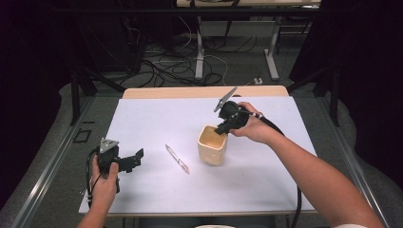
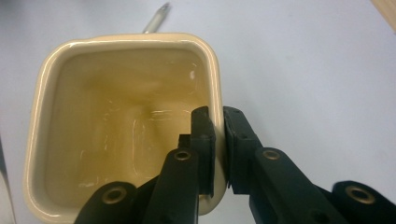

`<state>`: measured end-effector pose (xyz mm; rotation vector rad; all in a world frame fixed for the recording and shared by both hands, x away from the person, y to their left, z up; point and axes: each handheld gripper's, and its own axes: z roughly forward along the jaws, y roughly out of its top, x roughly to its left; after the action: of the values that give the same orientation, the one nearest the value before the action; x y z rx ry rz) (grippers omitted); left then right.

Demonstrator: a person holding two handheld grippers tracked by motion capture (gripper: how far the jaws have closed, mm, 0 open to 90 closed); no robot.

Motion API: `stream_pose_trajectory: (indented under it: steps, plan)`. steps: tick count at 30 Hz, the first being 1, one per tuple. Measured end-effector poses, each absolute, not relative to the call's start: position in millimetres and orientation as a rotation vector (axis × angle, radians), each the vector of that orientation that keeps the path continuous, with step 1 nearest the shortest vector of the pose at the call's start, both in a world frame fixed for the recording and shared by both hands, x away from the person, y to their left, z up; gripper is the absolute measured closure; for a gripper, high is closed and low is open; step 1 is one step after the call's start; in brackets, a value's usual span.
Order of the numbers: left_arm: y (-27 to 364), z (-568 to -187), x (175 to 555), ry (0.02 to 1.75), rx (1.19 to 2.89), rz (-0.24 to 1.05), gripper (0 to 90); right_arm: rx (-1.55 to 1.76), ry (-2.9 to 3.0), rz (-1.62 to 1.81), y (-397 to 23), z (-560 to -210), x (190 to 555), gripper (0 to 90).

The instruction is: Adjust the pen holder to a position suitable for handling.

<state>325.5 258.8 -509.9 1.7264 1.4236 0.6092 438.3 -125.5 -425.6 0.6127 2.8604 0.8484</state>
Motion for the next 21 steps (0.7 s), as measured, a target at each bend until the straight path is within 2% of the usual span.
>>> stream_pose_trajectory:
  steps: [11, 21]
  plan:
    - [258, -510, 326, 1.423, 1.728, 0.605, 0.4, 0.349, 2.912, 0.807, -114, -436, 428, 84.1]
    - [259, -510, 325, 1.425, 1.725, 0.606, 0.4, 0.248, 2.971, 0.809, -102, -446, 423, 84.1]
